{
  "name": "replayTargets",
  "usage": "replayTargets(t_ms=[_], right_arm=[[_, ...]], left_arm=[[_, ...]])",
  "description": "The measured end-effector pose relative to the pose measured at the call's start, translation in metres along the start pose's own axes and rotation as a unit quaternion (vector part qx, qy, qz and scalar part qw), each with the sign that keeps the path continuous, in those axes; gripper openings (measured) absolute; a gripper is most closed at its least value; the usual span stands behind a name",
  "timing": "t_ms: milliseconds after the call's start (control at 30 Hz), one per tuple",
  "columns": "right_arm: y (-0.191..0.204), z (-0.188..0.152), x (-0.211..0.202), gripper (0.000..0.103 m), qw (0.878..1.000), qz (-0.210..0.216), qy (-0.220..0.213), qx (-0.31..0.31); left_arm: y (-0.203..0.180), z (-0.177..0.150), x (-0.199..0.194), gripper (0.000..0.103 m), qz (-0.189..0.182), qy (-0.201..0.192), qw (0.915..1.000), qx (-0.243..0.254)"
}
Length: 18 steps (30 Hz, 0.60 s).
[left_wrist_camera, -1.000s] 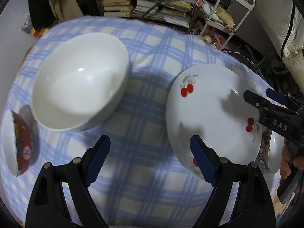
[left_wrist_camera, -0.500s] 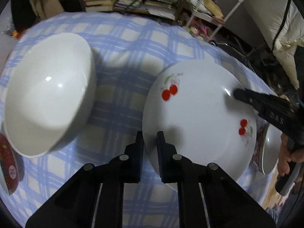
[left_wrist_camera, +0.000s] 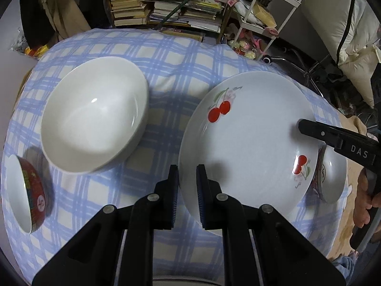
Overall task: Organize plates and bowls
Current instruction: 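Lift and carry the third plate with both grippers toward the stack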
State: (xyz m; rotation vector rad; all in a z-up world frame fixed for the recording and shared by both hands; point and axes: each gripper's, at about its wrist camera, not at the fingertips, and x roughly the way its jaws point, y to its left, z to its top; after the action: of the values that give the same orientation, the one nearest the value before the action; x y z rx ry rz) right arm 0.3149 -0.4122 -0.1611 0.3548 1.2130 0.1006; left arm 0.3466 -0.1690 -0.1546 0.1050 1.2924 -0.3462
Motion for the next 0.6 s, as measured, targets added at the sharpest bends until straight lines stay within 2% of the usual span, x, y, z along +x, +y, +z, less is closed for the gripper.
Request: replayTargets(t_ms=[167, 333, 600], right_arm=[[0.008, -0.008, -0.012, 0.016, 1.0, 0.019, 0.002, 0.019], [0.024, -0.015, -0.025, 0.016, 1.0, 0.012, -0.001, 0.011], [0.048, -0.031, -0.049, 0.016, 1.0, 0.022, -0.001, 0.009]], left_arm=[[0.009, -0.014, -0.011, 0.014, -0.001, 0.005, 1.0, -0.008], [0.008, -0.025, -0.025, 0.015, 0.015, 0.003, 0.9999, 0.0], [0.022, -0.048, -0.071, 0.016, 0.007, -0.016, 0.9998, 0.0]])
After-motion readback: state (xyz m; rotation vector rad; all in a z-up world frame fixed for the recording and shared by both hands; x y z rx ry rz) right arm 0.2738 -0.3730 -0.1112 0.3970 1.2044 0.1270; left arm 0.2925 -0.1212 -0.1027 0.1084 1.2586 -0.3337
